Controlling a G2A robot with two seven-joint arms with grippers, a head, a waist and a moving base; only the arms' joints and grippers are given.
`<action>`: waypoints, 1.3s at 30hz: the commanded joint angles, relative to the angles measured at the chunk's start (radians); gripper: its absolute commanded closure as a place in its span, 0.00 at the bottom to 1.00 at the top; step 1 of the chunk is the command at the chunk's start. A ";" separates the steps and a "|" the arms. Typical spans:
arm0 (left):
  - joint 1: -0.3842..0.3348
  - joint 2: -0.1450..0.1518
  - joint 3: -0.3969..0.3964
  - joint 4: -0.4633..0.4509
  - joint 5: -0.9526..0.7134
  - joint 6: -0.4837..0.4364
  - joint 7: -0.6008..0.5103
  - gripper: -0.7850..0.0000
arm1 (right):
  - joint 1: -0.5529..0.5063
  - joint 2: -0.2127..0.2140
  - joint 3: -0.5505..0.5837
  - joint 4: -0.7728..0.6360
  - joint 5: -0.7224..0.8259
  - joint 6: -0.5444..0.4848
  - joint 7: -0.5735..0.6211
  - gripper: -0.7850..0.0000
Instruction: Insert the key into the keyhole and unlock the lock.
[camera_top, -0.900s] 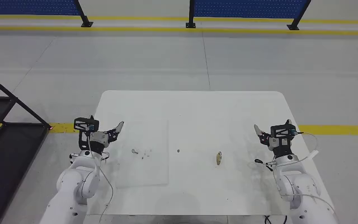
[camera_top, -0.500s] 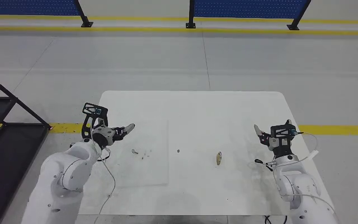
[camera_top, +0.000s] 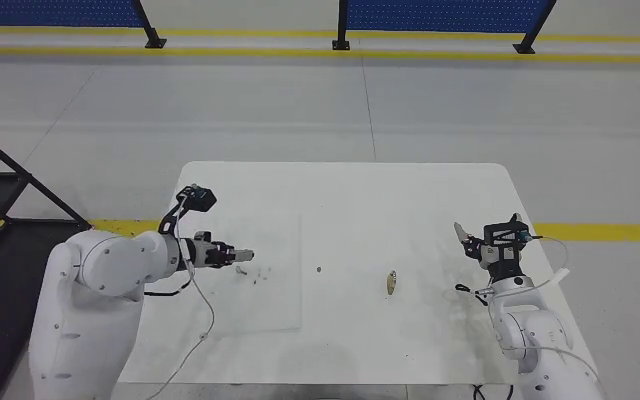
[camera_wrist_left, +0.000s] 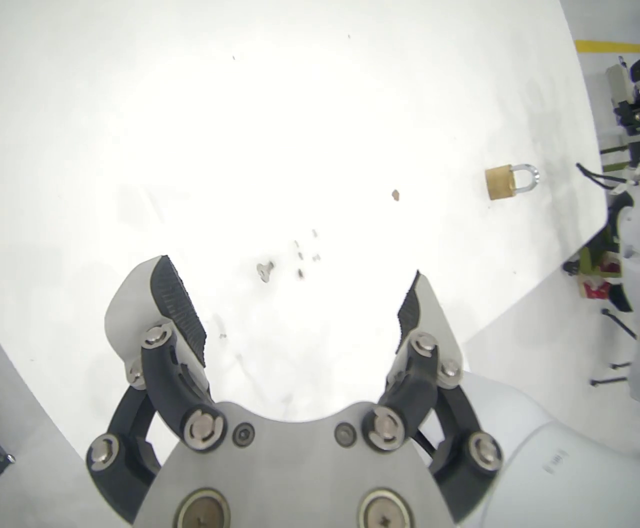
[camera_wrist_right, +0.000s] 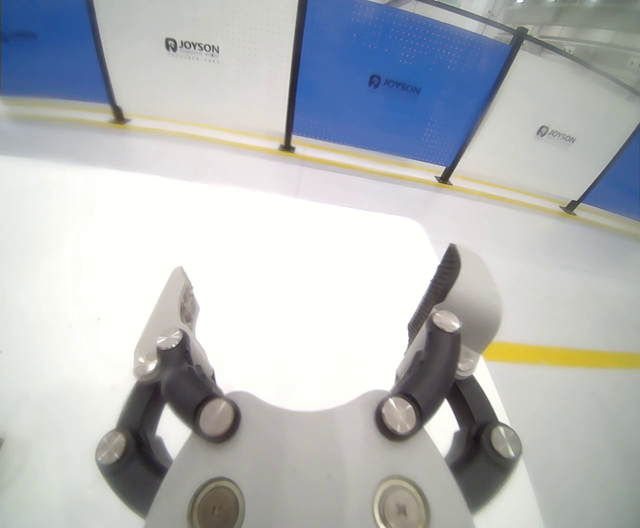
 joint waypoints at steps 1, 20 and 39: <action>-0.018 0.013 0.029 0.047 -0.060 0.038 0.004 0.00 | 0.000 0.000 0.000 0.000 0.000 0.000 0.000 0.00; -0.017 0.108 0.114 0.139 -0.117 0.265 0.031 0.00 | 0.000 0.000 0.000 0.000 0.000 0.000 0.000 0.00; 0.002 0.166 0.157 0.111 -0.132 0.332 0.098 0.37 | 0.000 0.000 0.000 0.000 0.000 0.000 0.000 0.00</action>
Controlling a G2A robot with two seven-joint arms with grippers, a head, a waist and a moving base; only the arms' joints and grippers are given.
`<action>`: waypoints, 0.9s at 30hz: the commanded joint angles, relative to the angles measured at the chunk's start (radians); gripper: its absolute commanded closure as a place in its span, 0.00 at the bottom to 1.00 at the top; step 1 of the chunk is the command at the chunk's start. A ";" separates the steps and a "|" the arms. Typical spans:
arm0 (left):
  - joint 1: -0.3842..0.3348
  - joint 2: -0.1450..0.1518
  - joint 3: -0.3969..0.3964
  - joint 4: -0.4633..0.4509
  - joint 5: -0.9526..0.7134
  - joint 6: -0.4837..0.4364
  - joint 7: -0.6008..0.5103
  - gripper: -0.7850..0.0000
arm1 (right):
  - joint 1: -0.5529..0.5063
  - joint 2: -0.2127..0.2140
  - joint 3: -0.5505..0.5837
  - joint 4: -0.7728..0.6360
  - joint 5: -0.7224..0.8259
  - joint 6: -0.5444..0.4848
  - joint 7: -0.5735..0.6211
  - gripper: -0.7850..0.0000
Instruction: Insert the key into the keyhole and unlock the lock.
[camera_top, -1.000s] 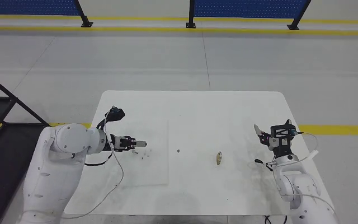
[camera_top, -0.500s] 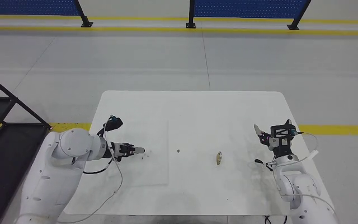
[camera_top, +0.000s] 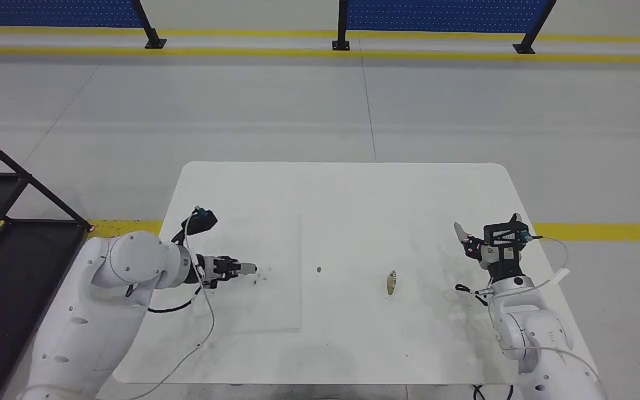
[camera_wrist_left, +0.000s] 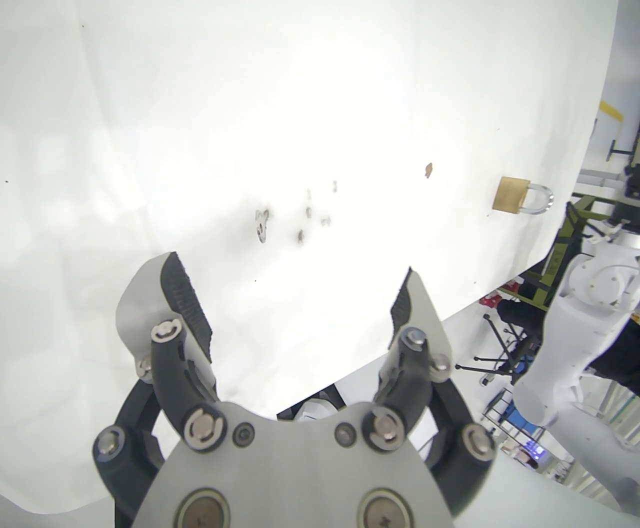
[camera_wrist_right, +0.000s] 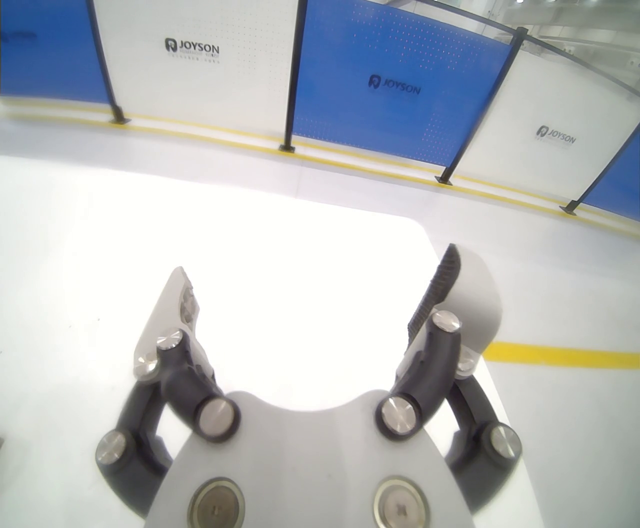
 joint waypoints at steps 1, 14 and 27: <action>-0.004 0.005 0.009 0.003 0.001 0.003 0.003 0.39 | 0.000 0.000 0.000 0.000 0.000 0.000 0.000 0.00; -0.055 0.028 0.070 0.062 -0.011 0.012 0.012 0.54 | 0.000 0.000 0.000 0.000 0.000 0.000 0.000 0.00; -0.101 0.041 0.119 0.110 -0.018 0.023 0.023 0.60 | 0.000 0.000 0.000 0.000 0.000 0.000 0.000 0.00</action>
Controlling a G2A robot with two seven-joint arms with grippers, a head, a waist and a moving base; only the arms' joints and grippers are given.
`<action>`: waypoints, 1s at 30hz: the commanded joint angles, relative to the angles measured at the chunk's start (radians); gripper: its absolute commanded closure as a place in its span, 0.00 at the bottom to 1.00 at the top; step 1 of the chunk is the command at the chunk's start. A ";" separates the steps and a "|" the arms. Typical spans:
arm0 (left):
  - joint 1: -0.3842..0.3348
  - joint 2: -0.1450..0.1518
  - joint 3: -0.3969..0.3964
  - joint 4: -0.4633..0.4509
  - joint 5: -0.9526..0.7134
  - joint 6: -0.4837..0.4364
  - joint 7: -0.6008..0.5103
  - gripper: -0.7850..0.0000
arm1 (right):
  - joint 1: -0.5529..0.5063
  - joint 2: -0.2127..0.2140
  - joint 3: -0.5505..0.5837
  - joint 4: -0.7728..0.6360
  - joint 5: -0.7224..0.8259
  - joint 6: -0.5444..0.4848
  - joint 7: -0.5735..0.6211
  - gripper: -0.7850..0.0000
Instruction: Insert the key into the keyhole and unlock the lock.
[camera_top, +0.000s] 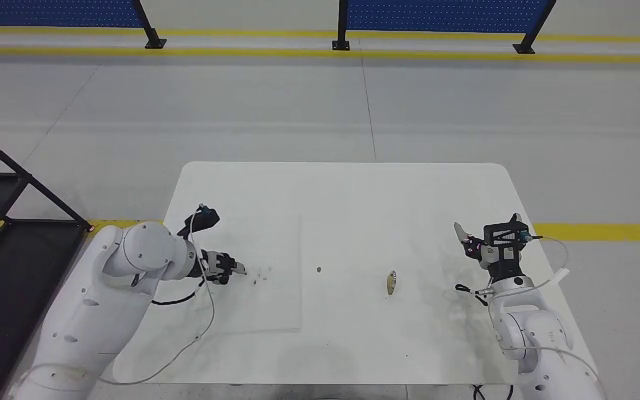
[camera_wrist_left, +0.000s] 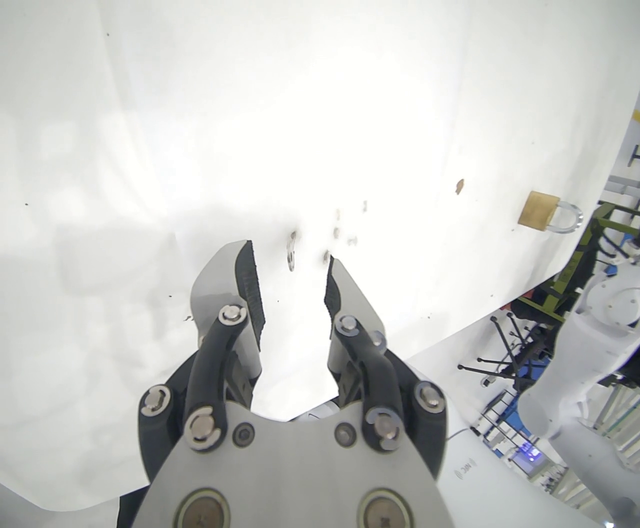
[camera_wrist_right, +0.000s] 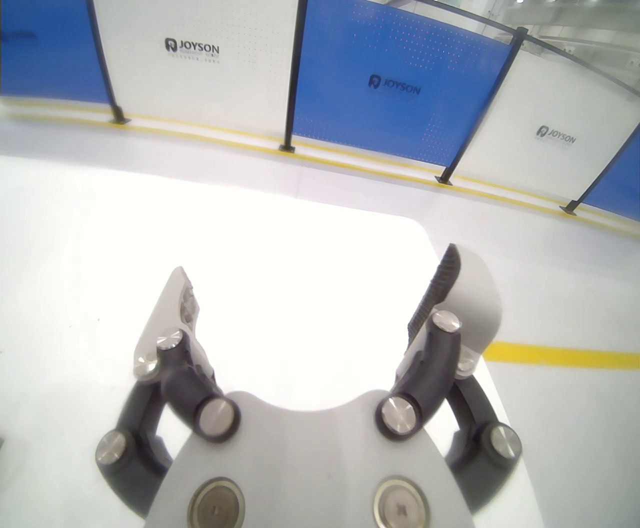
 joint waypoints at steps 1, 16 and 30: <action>-0.004 0.002 0.007 0.003 -0.002 0.002 0.002 0.61 | 0.000 0.000 0.000 0.000 0.000 0.000 0.000 0.00; -0.048 0.008 0.067 0.035 -0.007 0.015 0.015 0.73 | 0.000 0.000 0.000 0.000 0.000 0.000 0.000 0.00; -0.065 0.015 0.088 0.052 -0.013 0.020 0.020 0.90 | 0.000 0.000 0.000 0.000 0.000 0.000 0.000 0.00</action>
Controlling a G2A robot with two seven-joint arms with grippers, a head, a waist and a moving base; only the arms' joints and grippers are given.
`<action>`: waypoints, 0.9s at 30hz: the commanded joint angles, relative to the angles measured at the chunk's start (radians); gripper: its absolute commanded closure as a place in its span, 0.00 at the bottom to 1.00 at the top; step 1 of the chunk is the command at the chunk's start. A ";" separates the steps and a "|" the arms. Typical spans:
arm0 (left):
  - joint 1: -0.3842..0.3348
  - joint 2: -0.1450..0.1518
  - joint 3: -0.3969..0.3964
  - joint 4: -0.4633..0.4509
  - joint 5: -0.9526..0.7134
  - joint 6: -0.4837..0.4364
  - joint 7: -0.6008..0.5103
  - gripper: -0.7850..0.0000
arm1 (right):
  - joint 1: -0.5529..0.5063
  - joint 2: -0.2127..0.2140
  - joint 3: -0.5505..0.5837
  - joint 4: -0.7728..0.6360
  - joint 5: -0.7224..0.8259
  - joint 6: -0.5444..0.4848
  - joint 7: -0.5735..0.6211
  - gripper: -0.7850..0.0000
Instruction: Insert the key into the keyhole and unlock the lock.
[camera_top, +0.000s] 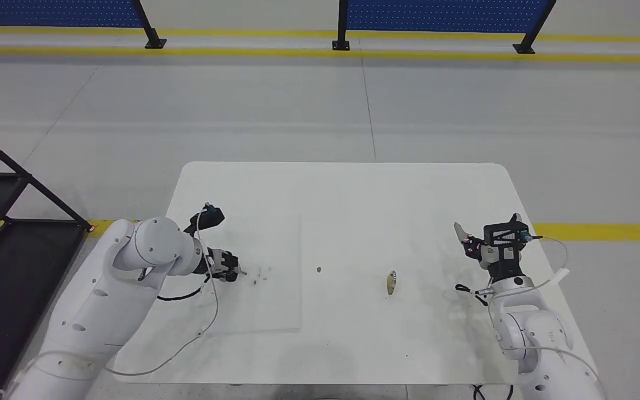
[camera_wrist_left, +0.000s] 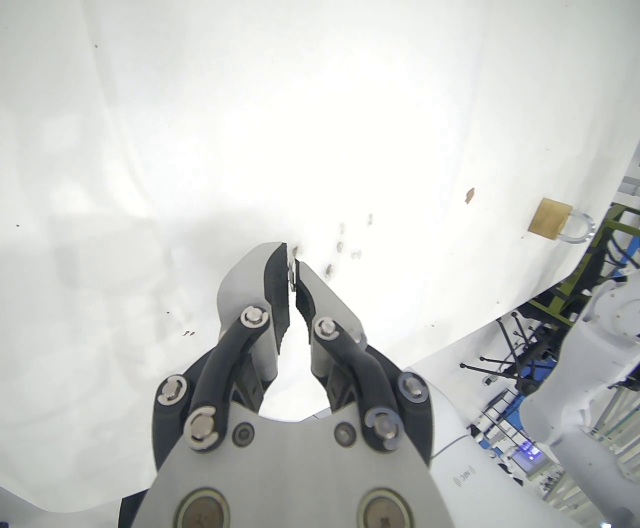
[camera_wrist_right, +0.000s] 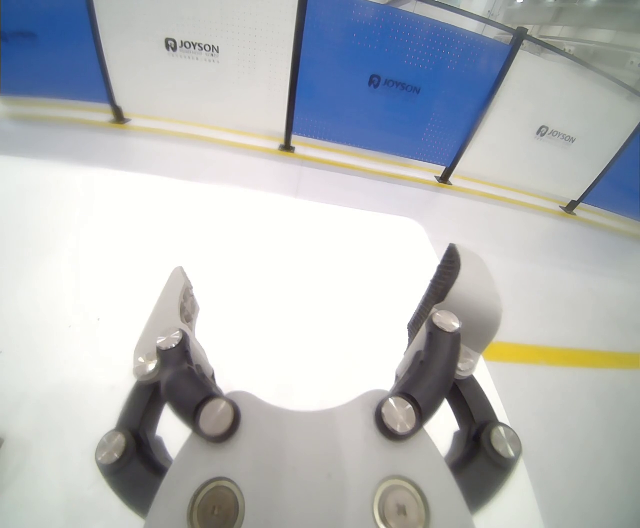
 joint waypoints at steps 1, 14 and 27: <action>-0.001 0.001 0.002 0.001 -0.003 0.001 0.001 0.90 | 0.000 0.000 0.000 0.000 0.000 0.000 0.000 0.00; -0.010 0.007 0.014 0.007 -0.012 -0.001 -0.001 1.00 | 0.000 0.000 0.000 0.000 0.000 0.000 0.000 0.00; 0.057 0.035 -0.074 -0.135 -0.038 -0.027 -0.027 1.00 | 0.000 0.000 0.000 0.000 0.000 0.000 0.000 0.00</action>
